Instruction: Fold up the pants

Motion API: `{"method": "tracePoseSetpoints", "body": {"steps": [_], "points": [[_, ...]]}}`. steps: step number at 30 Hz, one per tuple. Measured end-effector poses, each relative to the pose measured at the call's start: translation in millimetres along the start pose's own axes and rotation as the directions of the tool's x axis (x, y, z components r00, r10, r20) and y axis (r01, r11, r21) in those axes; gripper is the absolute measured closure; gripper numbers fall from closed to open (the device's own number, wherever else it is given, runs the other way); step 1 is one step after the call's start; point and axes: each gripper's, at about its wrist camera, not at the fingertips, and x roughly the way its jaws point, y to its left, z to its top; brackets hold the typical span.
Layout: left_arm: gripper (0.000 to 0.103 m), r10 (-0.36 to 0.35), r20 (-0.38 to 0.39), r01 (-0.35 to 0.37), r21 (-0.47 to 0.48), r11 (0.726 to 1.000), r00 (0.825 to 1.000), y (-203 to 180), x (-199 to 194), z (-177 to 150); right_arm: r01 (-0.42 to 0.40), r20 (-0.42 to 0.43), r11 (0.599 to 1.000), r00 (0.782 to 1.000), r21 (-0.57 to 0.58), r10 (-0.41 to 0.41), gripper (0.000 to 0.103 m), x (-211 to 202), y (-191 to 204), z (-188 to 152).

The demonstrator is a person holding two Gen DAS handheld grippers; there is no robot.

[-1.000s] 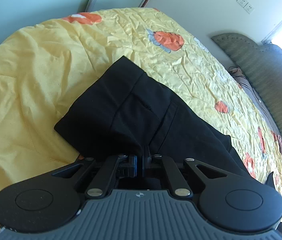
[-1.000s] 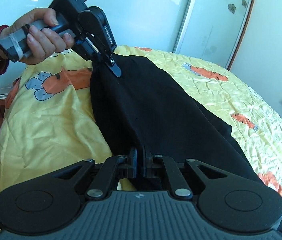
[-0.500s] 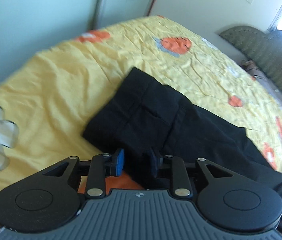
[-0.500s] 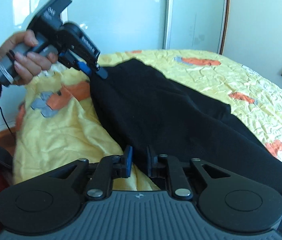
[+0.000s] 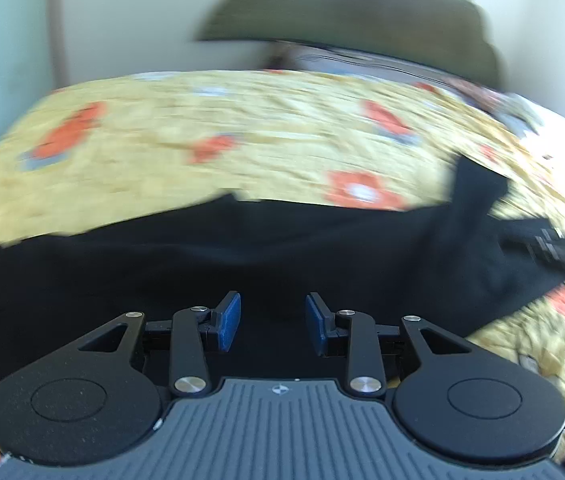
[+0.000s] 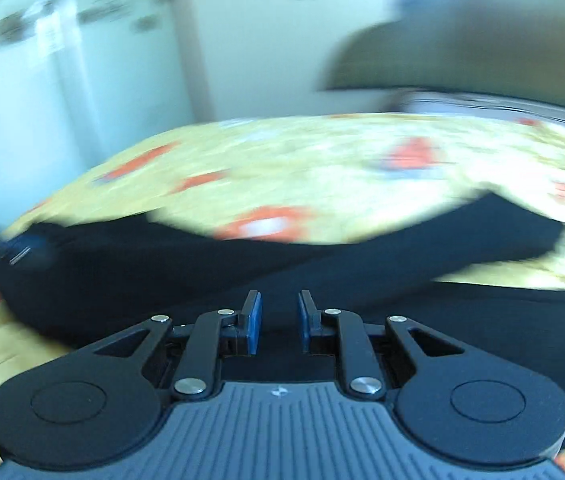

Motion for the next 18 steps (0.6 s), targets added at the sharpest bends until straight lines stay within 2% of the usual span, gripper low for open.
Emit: {"method": "tracePoseSetpoints", "body": {"steps": [2,3,5,6,7,8,9,10,11,13,14,15,18], "points": [[0.057,-0.087,-0.006,0.087,0.073,0.994,0.996,-26,16,-1,0.168,0.005,0.981,0.985,0.101,-0.170,0.084,-4,-52,-2],[0.057,-0.111,-0.013,0.112,0.093,0.989,0.994,-36,23,-3,0.218,-0.010,0.964,0.976,0.154,-0.219,0.084,-4,-76,-6],[0.057,-0.163,-0.030,0.166,0.127,0.978,0.986,-52,35,-5,0.277,-0.085,0.923,0.961,0.265,-0.264,0.085,1,-122,-18],[0.057,-0.184,-0.041,0.188,0.132,0.973,0.982,-55,42,-5,0.267,-0.061,0.915,0.963,0.303,-0.261,0.085,-1,-139,-26],[0.057,-0.198,-0.050,0.203,0.136,0.970,0.979,-59,46,-7,0.285,-0.046,0.891,0.957,0.355,-0.288,0.085,-6,-148,-30],[0.057,-0.208,-0.063,0.215,0.135,0.967,0.976,-59,51,-7,0.370,-0.068,0.848,0.925,0.380,-0.373,0.083,-12,-152,-29],[0.057,-0.219,-0.073,0.227,0.131,0.965,0.973,-59,55,-5,0.458,-0.074,0.818,0.883,0.348,-0.464,0.081,-14,-144,-23],[0.057,-0.228,-0.082,0.237,0.125,0.963,0.970,-59,59,-7,0.500,-0.053,0.813,0.859,0.298,-0.509,0.081,-13,-132,-17],[0.057,-0.232,-0.091,0.243,0.121,0.963,0.968,-60,64,-6,0.477,-0.011,0.839,0.870,0.263,-0.492,0.081,-12,-122,-11],[0.057,-0.238,-0.097,0.249,0.123,0.961,0.966,-63,71,-5,0.344,0.053,0.901,0.928,0.263,-0.369,0.069,-1,-108,8],[0.057,-0.235,-0.100,0.247,0.120,0.962,0.967,-64,74,-5,0.282,0.068,0.923,0.949,0.263,-0.309,0.053,9,-102,18],[0.057,-0.234,-0.102,0.246,0.118,0.962,0.967,-67,76,-4,0.243,0.074,0.936,0.960,0.254,-0.270,0.037,19,-96,28],[0.057,-0.240,-0.091,0.251,0.126,0.960,0.966,-71,78,-6,0.233,0.086,0.955,0.964,0.186,-0.252,0.034,64,-80,63]]}}
